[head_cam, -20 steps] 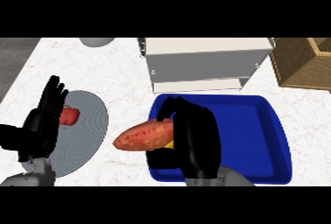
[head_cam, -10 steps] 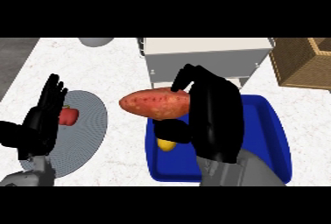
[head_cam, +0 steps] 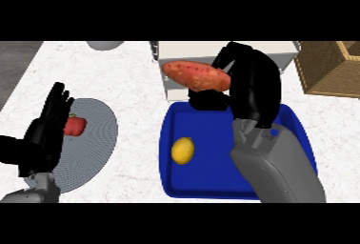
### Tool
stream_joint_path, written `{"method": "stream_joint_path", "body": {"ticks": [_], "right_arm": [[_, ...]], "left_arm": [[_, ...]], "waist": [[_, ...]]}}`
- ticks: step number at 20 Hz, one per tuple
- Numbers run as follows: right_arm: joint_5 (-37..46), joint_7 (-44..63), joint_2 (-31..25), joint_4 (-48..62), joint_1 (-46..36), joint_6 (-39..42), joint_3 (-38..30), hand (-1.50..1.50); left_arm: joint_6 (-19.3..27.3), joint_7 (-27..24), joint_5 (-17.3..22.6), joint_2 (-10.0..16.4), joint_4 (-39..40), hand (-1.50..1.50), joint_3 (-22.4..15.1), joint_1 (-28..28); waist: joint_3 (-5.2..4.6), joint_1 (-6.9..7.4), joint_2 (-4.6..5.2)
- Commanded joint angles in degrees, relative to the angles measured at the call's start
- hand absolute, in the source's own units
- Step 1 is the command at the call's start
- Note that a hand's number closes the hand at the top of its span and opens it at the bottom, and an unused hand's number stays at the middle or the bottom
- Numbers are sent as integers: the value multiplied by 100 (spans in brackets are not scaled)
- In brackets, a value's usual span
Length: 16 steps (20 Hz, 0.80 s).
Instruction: Pick the sweet potato from the tray and place it in the tiered shelf
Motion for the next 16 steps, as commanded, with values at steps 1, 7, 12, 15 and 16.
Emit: {"method": "stream_joint_path", "body": {"ticks": [1, 7, 12, 15, 16], "right_arm": [[-5, -260, 56, 705, -203, -646, -348, 150], [-114, -1389, -9, 1907, -268, -1548, -956, 150], [-457, -2254, -66, 3175, -818, -2235, -1424, 150], [-524, -2367, -118, 3672, -1206, -2134, -1549, 150], [-199, -2017, 47, 3643, -1289, -2074, -1334, 150]], "left_arm": [[-129, -109, 147, 87, 182, 0, 211, -96], [252, -9, -374, -291, 89, 0, -267, -141], [112, -396, -239, -270, 202, 0, -120, 50], [-58, 207, -58, -18, -86, 0, 52, -142], [-164, 65, 33, 8, -194, 0, 105, 152]], "waist": [[-1, 9, 7], [1, 15, 17], [0, 55, 28], [1, 50, 15], [0, 52, 7]]}}
